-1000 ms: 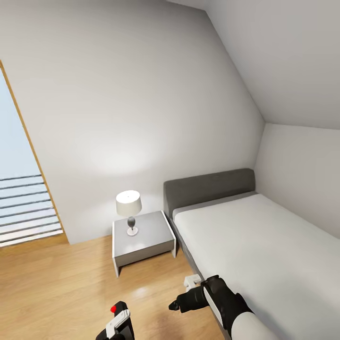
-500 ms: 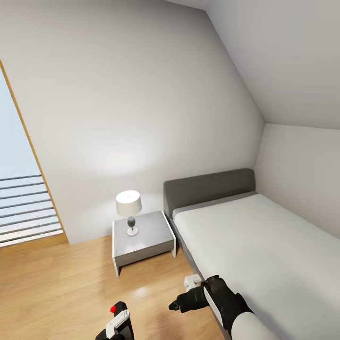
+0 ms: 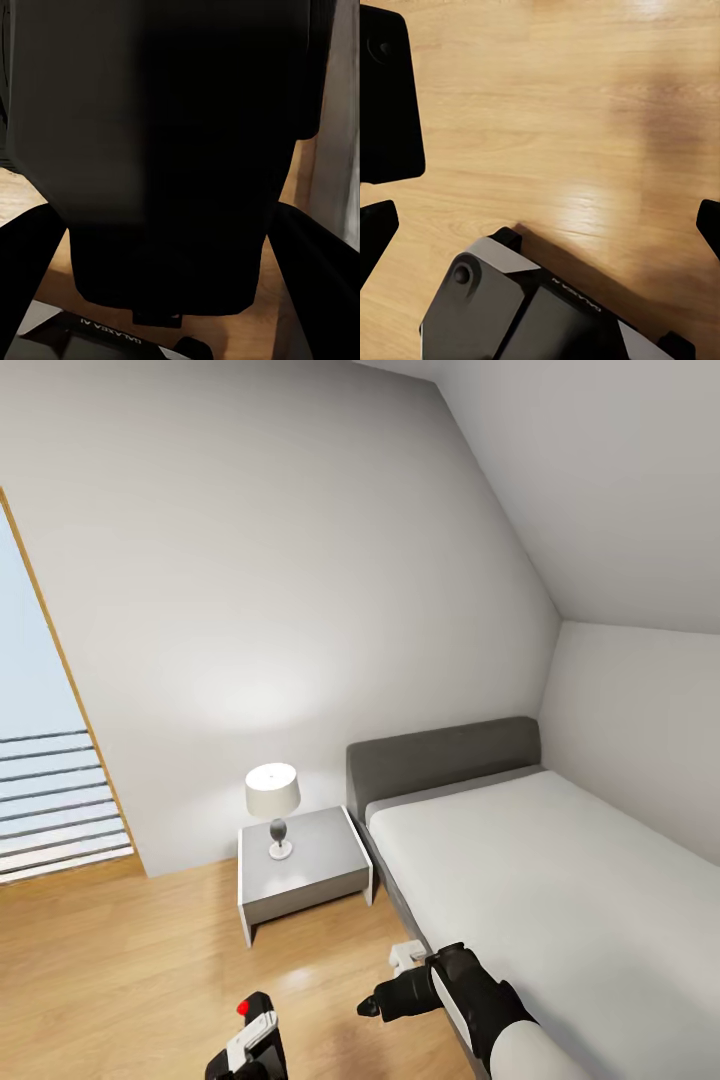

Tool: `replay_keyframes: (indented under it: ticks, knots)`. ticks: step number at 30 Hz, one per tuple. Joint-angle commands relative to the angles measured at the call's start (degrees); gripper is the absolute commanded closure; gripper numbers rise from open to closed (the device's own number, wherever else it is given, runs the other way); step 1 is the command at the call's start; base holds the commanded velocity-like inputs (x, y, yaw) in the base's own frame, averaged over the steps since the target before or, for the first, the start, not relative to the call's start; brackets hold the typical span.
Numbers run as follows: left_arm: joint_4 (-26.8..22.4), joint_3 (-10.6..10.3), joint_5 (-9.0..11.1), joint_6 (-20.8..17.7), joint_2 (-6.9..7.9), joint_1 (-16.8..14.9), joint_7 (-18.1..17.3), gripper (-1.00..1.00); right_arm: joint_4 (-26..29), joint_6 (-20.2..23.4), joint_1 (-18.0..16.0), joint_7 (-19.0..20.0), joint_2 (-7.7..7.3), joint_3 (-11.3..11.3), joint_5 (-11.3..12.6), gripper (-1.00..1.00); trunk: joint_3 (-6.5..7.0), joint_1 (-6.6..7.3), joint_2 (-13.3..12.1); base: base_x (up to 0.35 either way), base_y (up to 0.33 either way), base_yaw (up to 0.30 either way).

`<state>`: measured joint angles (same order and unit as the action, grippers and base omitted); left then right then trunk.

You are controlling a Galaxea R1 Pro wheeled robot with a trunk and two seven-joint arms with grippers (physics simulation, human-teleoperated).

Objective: Attach the digital camera to the camera tripod in the bedroom.

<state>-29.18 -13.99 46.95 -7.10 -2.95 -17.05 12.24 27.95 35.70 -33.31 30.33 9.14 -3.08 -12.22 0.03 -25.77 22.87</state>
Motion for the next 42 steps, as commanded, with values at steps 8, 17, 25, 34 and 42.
replay_keyframes:
  ticks: [8, 17, 25, 34, 42]
  knots:
    - [-0.8, -0.5, 0.3, -0.4, -0.10, 0.0, 0.6, 1.00, 0.1, -0.3, 0.0, 0.1, 0.00, 0.0, -0.6, -1.00, -0.03, -0.01, 0.0, -0.222, 0.023, 0.000]
    - [-0.2, -0.5, 0.3, -0.4, 0.01, 0.0, 0.7, 1.00, -0.5, -1.9, 0.0, -2.1, 0.00, 0.0, -0.8, -1.00, -0.03, -0.01, 0.0, -0.315, 0.132, 0.000]
    - [0.4, -0.5, 0.5, -0.5, 0.02, 0.0, 0.8, 1.00, -7.2, -3.9, 0.0, -6.1, -0.46, -0.1, -0.8, -1.00, -0.03, -0.01, 0.0, -0.312, 0.164, 0.000]
    - [5.4, -0.4, 0.9, -2.4, 0.43, 0.0, 1.0, 1.00, -25.7, -12.7, 0.0, -10.2, -8.32, -0.2, -0.7, -1.00, -0.03, -0.01, 0.0, -0.305, 0.149, 0.000]
    - [23.4, 0.0, 1.0, -4.0, 1.13, 0.0, 0.3, 1.00, -29.4, -19.1, 3.5, -11.6, -13.82, -0.2, -0.7, -1.00, -0.03, -0.01, 0.0, -0.116, 0.034, 0.000]
